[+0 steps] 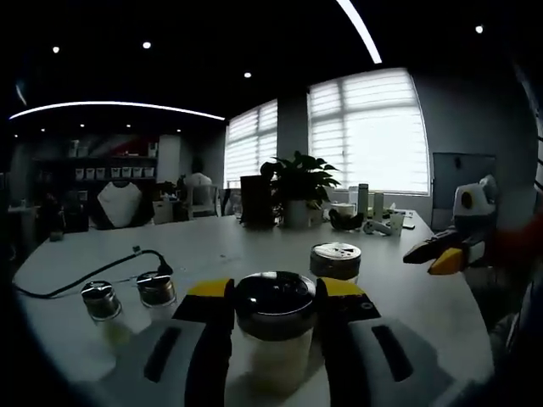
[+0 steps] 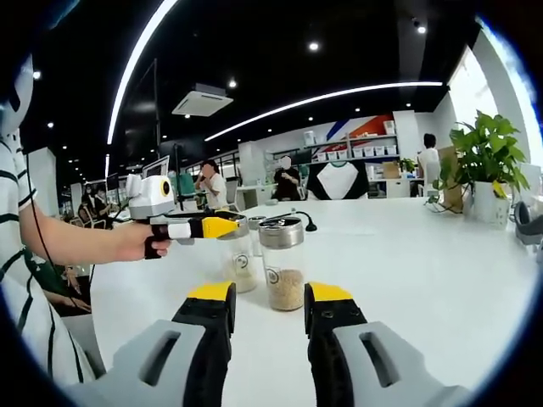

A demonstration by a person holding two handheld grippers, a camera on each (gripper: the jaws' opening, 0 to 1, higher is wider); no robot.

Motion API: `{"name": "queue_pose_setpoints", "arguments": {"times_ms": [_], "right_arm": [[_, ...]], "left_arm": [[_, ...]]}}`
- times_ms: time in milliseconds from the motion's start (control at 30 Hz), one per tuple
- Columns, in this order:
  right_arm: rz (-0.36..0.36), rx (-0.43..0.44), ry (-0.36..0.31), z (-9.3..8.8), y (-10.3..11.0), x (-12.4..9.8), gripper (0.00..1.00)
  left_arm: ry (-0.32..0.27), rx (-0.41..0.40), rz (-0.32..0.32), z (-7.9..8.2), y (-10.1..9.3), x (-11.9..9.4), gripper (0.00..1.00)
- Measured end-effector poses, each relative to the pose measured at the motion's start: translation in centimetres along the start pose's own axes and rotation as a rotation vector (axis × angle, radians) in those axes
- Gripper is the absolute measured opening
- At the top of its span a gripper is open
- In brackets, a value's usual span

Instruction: Rotate the seasoning bottle until the label or dispensing opening points toward the visible target arrow and the bottle remains upright within the marked orientation range

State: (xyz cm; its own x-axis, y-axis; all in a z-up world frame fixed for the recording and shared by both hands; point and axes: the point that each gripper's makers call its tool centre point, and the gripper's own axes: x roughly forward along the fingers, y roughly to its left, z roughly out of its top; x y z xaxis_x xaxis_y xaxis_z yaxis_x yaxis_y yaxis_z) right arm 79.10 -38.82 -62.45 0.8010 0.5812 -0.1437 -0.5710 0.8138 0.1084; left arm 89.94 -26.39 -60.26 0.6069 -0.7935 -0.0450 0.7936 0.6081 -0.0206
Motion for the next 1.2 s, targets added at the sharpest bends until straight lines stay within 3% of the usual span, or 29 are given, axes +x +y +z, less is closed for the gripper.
{"name": "queue_pose_setpoints", "arguments": {"times_ms": [467, 1200], "right_arm": [[0.000, 0.007, 0.011, -0.46, 0.04, -0.03, 0.31], [0.005, -0.012, 0.022, -0.61, 0.24, 0.06, 0.32]], "left_arm": [[-0.001, -0.001, -0.112, -0.04, -0.50, 0.18, 0.40], [0.020, -0.052, -0.359, -0.18, -0.98, 0.51, 0.41]]}}
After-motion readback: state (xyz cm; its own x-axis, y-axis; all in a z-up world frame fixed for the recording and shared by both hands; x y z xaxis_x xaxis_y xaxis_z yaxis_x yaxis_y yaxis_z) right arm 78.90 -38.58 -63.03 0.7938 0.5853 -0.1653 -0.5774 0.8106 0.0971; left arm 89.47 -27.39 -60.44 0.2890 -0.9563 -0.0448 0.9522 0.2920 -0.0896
